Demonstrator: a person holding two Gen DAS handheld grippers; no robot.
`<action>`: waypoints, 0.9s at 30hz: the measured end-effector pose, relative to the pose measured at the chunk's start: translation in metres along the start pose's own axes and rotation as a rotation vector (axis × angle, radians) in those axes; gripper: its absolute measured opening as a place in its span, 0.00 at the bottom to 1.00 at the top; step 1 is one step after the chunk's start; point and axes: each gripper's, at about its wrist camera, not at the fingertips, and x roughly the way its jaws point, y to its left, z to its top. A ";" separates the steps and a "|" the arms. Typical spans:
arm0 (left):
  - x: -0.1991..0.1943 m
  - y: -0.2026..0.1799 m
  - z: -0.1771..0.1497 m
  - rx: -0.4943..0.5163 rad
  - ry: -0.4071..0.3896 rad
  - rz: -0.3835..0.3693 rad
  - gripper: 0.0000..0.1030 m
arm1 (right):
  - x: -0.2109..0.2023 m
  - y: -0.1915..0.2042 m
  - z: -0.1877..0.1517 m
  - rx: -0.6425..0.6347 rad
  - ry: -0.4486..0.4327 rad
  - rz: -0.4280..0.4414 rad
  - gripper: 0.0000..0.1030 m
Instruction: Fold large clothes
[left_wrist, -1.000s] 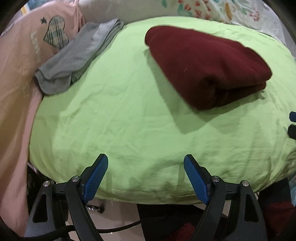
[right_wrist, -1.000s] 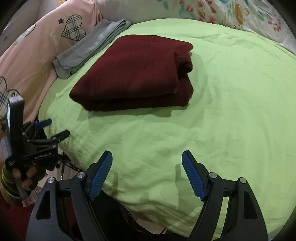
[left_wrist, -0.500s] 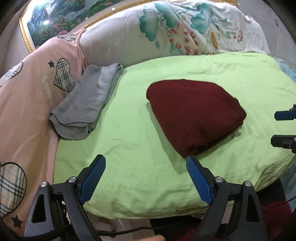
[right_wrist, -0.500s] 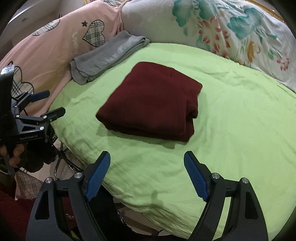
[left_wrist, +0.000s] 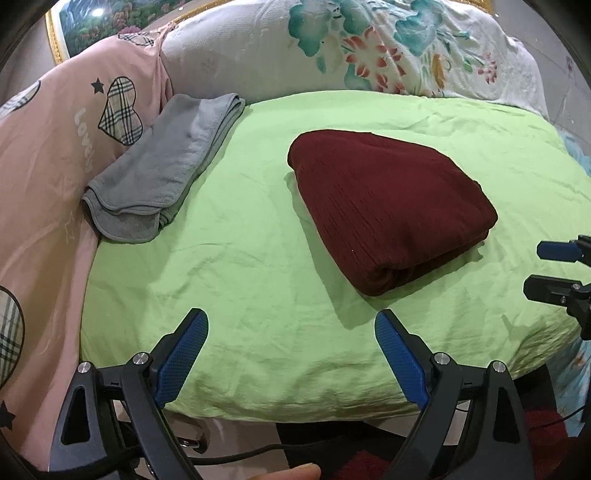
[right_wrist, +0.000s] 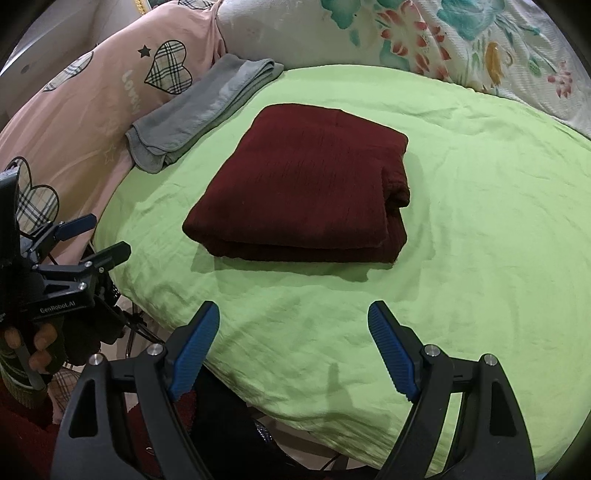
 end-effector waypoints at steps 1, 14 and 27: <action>0.001 -0.001 0.001 0.006 0.001 -0.001 0.90 | -0.001 0.001 0.001 -0.005 -0.003 0.000 0.80; 0.008 0.000 0.003 -0.012 0.022 0.026 0.90 | -0.001 -0.003 0.002 0.002 -0.012 -0.013 0.80; 0.009 -0.001 0.007 -0.025 0.017 0.012 0.90 | 0.007 0.000 0.006 -0.002 -0.005 -0.001 0.80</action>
